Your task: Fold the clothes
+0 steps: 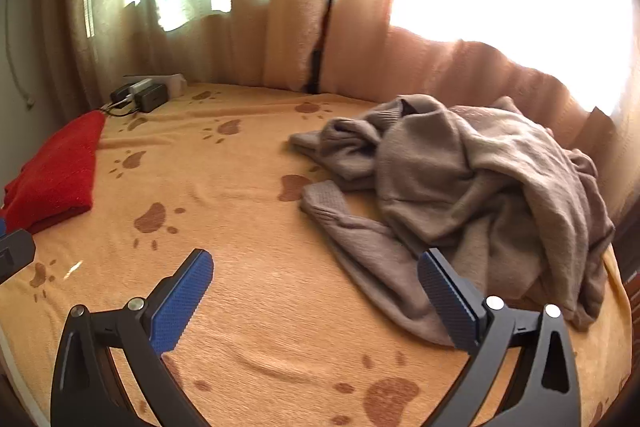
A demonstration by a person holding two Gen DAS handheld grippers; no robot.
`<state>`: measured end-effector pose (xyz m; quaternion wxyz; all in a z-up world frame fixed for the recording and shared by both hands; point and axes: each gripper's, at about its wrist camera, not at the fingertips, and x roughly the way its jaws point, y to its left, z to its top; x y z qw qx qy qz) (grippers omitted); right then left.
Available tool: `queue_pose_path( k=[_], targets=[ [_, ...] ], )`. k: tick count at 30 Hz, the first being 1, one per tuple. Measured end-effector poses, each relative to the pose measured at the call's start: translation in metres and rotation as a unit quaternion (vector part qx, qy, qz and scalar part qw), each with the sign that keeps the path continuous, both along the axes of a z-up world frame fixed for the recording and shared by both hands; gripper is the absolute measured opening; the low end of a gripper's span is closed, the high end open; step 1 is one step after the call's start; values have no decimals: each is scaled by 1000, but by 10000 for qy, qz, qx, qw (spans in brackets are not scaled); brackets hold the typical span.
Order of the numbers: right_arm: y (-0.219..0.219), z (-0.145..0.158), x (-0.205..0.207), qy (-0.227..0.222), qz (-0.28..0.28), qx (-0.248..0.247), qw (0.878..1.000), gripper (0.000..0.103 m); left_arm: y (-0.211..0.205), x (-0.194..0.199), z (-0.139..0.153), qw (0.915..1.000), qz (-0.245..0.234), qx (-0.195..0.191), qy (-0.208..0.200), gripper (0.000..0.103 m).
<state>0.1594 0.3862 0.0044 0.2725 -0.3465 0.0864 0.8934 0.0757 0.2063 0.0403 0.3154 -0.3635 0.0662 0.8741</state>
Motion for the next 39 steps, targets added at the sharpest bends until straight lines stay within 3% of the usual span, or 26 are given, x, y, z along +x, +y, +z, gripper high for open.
queue_pose_path(
  k=[4,9,16,18,21,25,32,39],
  targets=[
    [37,16,55,400,-697,210,9965,103,60,33,16,9973,-646,22,345,98],
    [75,22,104,597,-1340,362,9885,103,140,77,18,9874,-1350,-83,818,98],
    [124,-8,146,637,-1883,-31,9800,103,207,106,-14,9843,-1640,-129,637,98],
    [132,-14,152,581,-1947,-183,9790,103,215,103,-23,9856,-1644,-63,394,98],
    [130,-11,152,489,-1987,-9,9788,103,218,100,-29,9864,-1612,37,302,98],
    [128,-18,143,242,-1947,36,9806,103,216,94,-37,9878,-1439,-225,548,98],
    [129,-36,129,-106,-1915,-85,9814,103,207,75,-58,9913,-1248,-415,34,98],
    [130,-41,133,54,-1882,-381,9814,103,198,69,-78,9914,-1047,-781,87,98]
  ],
)
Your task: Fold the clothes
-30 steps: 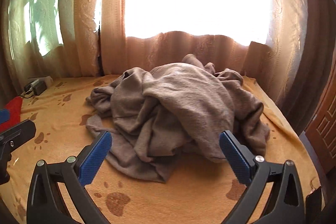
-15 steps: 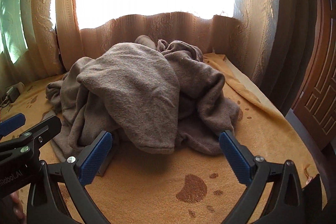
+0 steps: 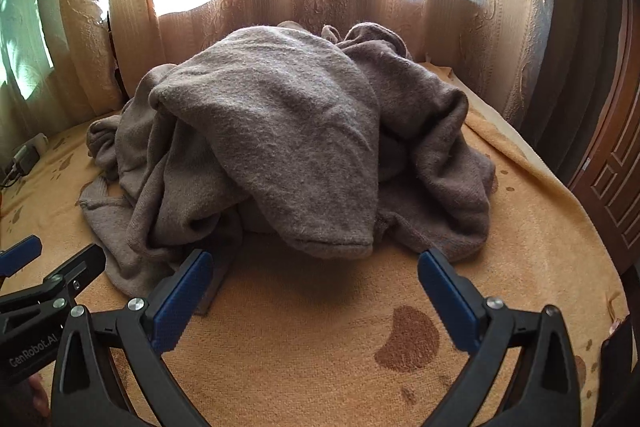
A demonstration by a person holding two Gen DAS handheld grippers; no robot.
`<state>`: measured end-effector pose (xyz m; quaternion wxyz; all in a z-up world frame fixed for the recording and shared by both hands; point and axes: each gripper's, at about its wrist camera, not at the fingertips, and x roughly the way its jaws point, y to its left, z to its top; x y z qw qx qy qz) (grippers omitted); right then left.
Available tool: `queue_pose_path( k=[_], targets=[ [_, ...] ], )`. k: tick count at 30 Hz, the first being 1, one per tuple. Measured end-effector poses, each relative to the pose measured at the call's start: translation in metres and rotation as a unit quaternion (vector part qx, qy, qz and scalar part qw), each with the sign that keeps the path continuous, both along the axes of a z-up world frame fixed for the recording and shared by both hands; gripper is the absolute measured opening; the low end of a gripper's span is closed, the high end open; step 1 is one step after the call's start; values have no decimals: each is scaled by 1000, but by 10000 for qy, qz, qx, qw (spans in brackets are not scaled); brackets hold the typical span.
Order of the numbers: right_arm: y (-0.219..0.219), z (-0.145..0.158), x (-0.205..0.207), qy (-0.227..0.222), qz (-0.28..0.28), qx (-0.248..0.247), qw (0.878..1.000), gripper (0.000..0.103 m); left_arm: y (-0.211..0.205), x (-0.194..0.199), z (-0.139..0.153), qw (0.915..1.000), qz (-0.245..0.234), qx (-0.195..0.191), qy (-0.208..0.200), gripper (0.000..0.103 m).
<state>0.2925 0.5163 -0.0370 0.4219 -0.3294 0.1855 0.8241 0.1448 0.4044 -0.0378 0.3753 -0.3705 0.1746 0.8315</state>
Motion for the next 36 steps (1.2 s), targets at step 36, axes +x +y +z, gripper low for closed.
queue_pose_path(
  k=[36],
  targets=[
    [-21,30,11,732,122,799,9940,103,-12,12,25,9972,33,332,676,98]
  ],
)
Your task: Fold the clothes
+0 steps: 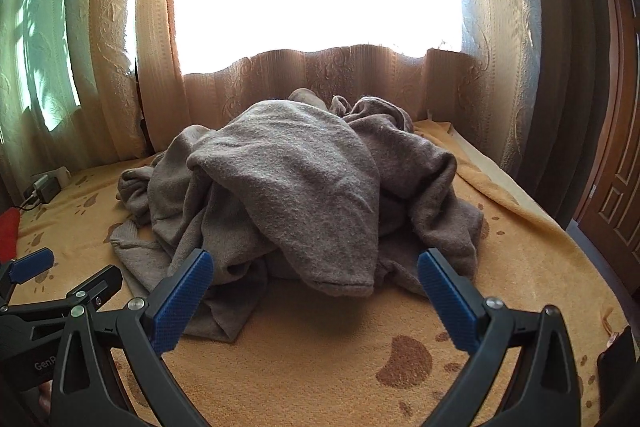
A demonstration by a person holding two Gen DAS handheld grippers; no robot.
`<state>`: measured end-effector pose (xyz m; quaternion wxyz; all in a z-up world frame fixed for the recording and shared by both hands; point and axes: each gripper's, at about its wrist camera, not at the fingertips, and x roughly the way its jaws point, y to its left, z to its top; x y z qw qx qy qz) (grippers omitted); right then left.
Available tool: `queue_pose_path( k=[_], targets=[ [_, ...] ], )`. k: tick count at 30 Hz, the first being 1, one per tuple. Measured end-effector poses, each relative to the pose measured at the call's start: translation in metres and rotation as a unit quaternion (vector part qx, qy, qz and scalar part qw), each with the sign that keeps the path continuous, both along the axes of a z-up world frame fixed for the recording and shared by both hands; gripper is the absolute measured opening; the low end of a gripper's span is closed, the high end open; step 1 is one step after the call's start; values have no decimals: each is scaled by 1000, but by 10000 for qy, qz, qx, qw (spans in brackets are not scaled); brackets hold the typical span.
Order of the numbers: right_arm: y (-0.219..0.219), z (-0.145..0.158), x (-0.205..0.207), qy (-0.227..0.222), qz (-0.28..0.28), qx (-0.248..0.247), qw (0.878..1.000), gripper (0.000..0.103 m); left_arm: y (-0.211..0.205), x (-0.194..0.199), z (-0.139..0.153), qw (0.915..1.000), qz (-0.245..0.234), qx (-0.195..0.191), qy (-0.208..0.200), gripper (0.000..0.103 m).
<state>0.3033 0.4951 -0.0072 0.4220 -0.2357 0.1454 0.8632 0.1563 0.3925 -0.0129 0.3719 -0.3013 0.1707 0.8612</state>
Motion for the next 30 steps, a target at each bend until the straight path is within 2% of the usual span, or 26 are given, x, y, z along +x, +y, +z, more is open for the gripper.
queue_pose_path(
  k=[14,17,23,30],
  targets=[
    [-5,2,-2,-84,-15,206,9998,103,-5,5,10,9992,111,112,370,98],
    [-6,2,-4,-111,21,213,9997,103,-5,2,7,9998,76,101,178,98],
    [-7,0,-6,-129,137,181,9997,103,-3,-10,-5,9980,-45,130,-615,98],
    [-4,-8,-12,-372,148,86,9992,103,-2,-14,-12,9973,38,80,-725,98]
  ],
)
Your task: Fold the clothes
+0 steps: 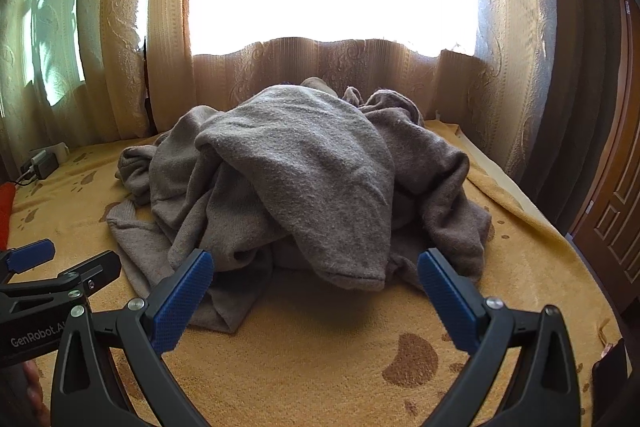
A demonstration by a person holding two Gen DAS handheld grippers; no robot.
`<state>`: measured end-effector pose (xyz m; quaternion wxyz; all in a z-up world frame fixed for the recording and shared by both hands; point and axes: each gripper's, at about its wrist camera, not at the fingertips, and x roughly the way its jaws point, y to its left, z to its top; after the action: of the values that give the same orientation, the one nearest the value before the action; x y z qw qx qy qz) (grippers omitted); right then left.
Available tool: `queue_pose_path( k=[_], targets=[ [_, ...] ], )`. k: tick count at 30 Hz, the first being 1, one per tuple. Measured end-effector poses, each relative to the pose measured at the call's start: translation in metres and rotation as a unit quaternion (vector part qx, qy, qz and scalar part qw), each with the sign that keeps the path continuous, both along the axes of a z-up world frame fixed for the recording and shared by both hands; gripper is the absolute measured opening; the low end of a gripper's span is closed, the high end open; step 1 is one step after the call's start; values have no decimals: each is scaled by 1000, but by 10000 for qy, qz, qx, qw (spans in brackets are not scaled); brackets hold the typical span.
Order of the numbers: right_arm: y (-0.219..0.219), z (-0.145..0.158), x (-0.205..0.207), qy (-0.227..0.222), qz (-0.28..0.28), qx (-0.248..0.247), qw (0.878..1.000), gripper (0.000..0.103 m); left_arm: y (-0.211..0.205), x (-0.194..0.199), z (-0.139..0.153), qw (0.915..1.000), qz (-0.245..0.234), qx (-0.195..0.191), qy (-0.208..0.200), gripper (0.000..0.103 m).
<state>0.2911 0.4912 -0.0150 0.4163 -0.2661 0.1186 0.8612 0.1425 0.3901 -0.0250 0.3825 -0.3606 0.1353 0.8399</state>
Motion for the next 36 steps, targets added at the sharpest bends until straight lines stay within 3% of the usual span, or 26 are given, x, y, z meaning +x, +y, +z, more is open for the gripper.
queue_pose_path(
  k=[6,11,16,26,36],
  targets=[
    [5,-8,-4,-230,-97,-109,9996,103,6,-3,-17,9995,80,-305,-37,98],
    [15,-16,-6,-386,-193,-392,9983,103,13,-13,-42,9970,138,-571,-494,99],
    [26,-44,-30,-1339,-95,-977,9861,103,11,-17,-41,9970,193,-500,-555,102],
    [41,-58,-21,-953,-33,-1450,9848,102,9,-15,-40,9969,194,-563,-524,102],
    [48,-62,-21,-926,-36,-1488,9845,102,7,-13,-39,9968,191,-566,-523,102]
  ],
)
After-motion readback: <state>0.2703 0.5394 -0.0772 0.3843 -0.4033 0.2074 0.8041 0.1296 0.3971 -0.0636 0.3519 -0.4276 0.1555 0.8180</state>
